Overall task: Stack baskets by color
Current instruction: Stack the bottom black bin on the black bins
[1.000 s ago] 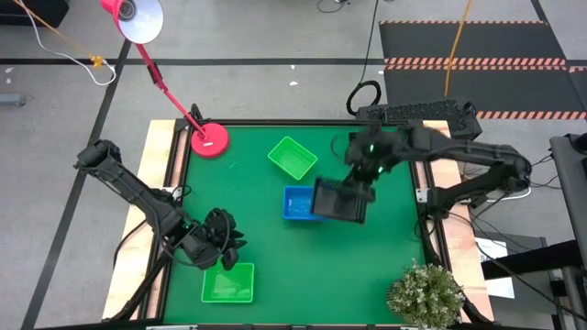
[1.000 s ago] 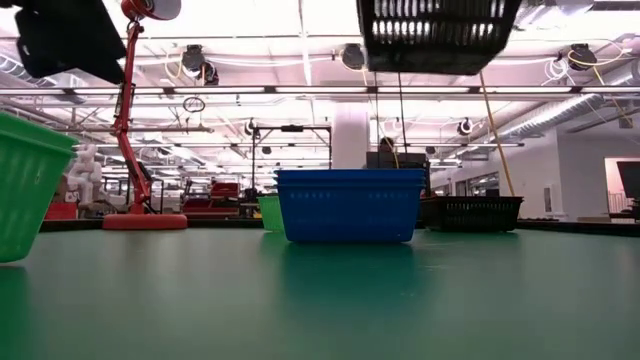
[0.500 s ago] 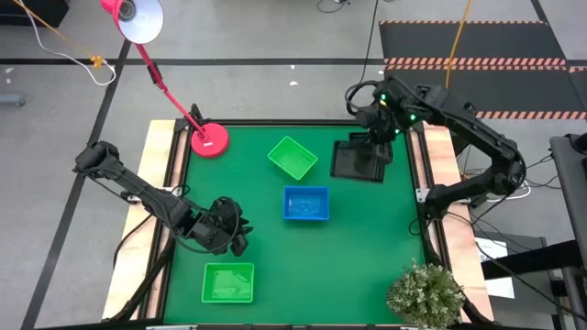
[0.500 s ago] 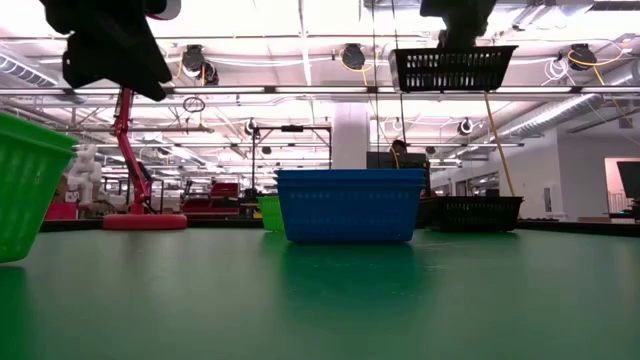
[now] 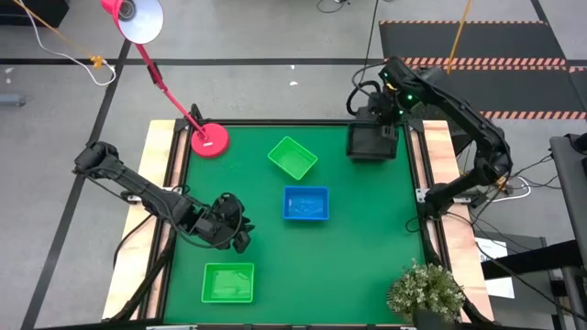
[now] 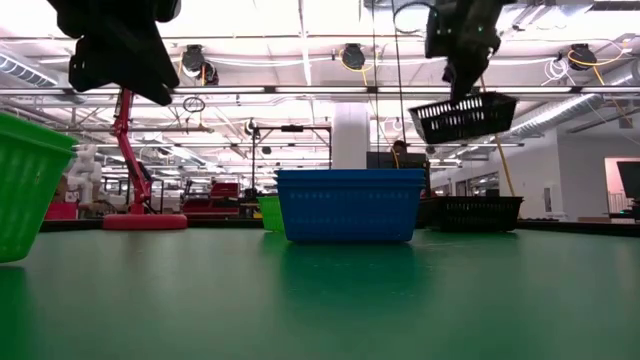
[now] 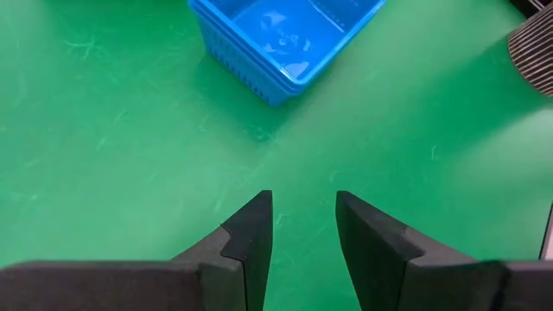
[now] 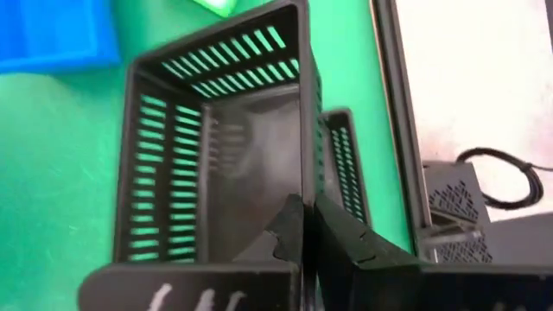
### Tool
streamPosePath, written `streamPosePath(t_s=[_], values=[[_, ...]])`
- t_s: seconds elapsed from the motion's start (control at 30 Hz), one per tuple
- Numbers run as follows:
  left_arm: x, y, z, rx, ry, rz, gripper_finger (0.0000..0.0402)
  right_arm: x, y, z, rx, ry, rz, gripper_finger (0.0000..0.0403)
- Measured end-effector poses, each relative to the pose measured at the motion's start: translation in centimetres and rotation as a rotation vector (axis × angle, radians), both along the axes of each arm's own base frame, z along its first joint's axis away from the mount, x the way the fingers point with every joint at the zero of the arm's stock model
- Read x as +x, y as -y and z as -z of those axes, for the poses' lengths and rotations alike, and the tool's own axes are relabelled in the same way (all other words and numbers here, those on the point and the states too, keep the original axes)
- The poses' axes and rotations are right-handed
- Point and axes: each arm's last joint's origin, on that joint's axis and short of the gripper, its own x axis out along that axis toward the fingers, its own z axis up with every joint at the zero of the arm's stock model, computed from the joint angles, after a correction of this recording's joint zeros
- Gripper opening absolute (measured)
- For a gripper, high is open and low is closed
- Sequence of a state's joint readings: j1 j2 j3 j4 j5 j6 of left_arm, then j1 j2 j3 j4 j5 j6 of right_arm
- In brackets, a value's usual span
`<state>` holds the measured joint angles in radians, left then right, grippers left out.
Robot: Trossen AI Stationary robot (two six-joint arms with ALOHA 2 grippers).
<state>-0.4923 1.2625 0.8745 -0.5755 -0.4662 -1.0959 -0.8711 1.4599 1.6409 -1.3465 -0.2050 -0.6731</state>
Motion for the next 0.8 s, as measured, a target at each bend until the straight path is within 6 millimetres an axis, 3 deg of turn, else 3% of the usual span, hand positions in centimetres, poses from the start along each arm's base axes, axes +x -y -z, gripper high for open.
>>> streamPosePath(t_s=[0.33,0.8], values=[[0.0,0.1,0.0,-0.021,-0.007,0.01,0.0129,-1.3,3.0,1.8,0.011,-0.102,0.01,0.0004],[0.0,0.1,0.0,-0.009,-0.01,0.023,0.0129,-2.0,4.0,4.1,0.019,-0.133,-0.04,0.0004]])
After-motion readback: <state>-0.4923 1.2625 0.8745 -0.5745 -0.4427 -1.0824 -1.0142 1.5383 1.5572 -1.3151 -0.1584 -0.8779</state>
